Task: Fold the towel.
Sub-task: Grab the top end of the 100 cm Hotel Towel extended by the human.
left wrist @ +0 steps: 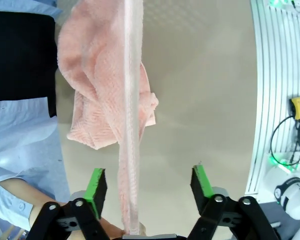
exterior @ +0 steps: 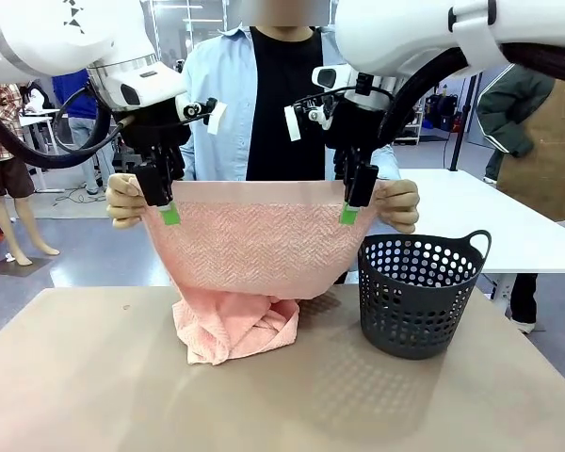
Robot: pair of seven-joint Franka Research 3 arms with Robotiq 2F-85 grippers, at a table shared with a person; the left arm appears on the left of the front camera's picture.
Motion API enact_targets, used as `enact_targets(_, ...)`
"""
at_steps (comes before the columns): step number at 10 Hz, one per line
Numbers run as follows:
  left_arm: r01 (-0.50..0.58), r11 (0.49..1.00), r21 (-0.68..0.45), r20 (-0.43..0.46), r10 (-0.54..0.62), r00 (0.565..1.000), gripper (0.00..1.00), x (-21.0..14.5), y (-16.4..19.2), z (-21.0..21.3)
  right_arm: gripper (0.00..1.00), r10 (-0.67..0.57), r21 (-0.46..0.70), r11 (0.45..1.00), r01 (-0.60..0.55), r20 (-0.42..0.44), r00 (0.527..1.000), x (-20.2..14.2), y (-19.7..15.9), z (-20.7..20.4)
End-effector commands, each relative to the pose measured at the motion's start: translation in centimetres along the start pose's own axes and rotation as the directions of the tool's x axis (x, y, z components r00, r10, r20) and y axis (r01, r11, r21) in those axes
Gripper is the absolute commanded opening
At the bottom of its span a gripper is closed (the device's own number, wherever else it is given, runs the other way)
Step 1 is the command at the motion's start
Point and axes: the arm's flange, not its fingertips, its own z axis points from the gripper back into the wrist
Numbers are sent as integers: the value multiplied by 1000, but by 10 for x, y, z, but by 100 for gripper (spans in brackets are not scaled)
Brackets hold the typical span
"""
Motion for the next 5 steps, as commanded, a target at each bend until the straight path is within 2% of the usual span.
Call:
enact_targets(1,-12,1000,-22,-9,12,1000,0,2,0,1,51,9,11,1000,-9,-8,1000,0,-4,4)
enact_targets(2,-12,1000,-29,-13,11,1000,0,3,-1,1,29,7,5,1000,-7,-3,1000,0,-3,5)
enact_targets(3,-10,1000,-30,-21,10,1000,0,3,-2,0,0,9,-2,1000,-9,1,1000,1,-3,5)
enact_targets(4,-12,1000,-26,-24,11,1000,13,2,-3,1,0,10,2,1000,-10,4,1000,2,-4,3)
enact_targets(5,-12,1000,-21,-19,12,1000,3,0,-4,2,12,18,7,1000,-18,4,1000,4,-4,1)
